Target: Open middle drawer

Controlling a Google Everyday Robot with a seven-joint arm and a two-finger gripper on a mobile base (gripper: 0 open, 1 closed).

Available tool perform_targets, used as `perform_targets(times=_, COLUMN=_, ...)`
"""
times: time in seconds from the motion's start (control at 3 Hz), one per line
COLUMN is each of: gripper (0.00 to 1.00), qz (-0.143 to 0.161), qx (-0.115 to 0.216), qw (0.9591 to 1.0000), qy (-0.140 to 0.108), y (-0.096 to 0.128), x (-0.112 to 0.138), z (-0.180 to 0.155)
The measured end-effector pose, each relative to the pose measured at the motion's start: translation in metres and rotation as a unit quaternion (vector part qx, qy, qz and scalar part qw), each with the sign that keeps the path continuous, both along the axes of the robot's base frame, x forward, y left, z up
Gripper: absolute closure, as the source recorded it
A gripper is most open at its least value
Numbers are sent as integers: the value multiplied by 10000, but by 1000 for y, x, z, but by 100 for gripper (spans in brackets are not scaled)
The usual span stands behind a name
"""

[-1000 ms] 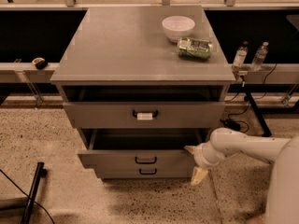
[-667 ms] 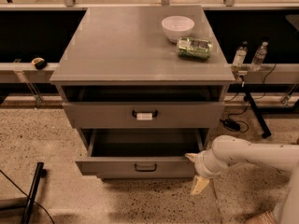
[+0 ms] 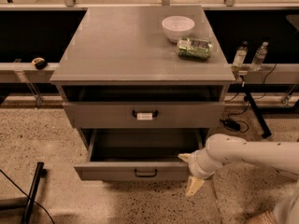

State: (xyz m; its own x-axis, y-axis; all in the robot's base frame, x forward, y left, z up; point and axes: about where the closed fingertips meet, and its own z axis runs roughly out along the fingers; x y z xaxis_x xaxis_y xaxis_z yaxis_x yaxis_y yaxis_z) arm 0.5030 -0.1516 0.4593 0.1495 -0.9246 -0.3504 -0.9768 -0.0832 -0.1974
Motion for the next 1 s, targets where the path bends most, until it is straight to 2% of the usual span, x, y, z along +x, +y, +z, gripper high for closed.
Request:
perform_targets(times=0.33, gripper=12, qz=207, qx=-27, qw=9996, qy=-180, y=17, x=30, z=14)
perform_targets(times=0.67, gripper=24, qz=258, qx=-56, qw=9988, qy=-422, y=30, x=62, z=30)
perform_targets(times=1.0, gripper=35, qz=163, qx=-109, qw=9986, qy=-485, y=33, x=85, z=39)
